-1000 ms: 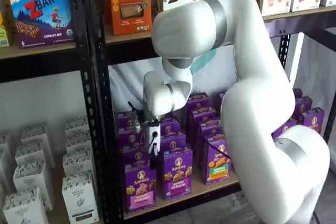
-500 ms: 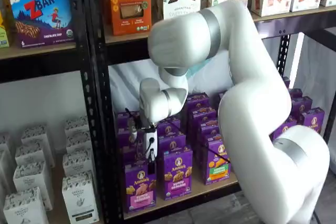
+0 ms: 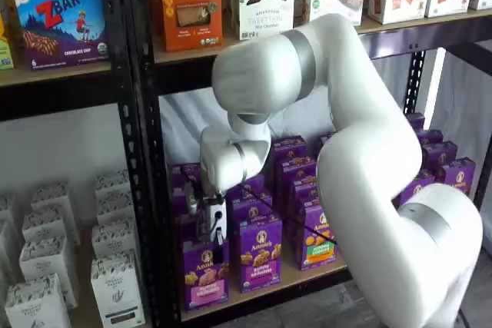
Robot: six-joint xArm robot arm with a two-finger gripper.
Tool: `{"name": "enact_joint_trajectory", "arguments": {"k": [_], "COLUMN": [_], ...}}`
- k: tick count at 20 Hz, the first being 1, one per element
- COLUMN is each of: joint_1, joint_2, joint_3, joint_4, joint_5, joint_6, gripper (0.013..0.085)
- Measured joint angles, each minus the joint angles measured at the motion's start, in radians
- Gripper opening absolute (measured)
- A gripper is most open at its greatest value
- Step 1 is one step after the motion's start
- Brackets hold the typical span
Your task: Pick up the purple box with a pink patch in the middle, on the bottom shelf, the first box from the left
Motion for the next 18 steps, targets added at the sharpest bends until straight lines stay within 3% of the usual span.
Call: {"name": "enact_joint_trajectory", "arguments": {"k": [7,17,18], "joint_1": [0.004,0.010,0.010], "joint_2": [0.046,0.075,0.077], "joint_3": [-0.030,-0.047,-0.048], "joint_4": [-0.013,0.031,0.032], "joint_5": [-0.017,-0.049,-0.049], "joint_6": [0.016,-0.019,-0.020], "gripper": [0.0850,0.0850,0.0810]}}
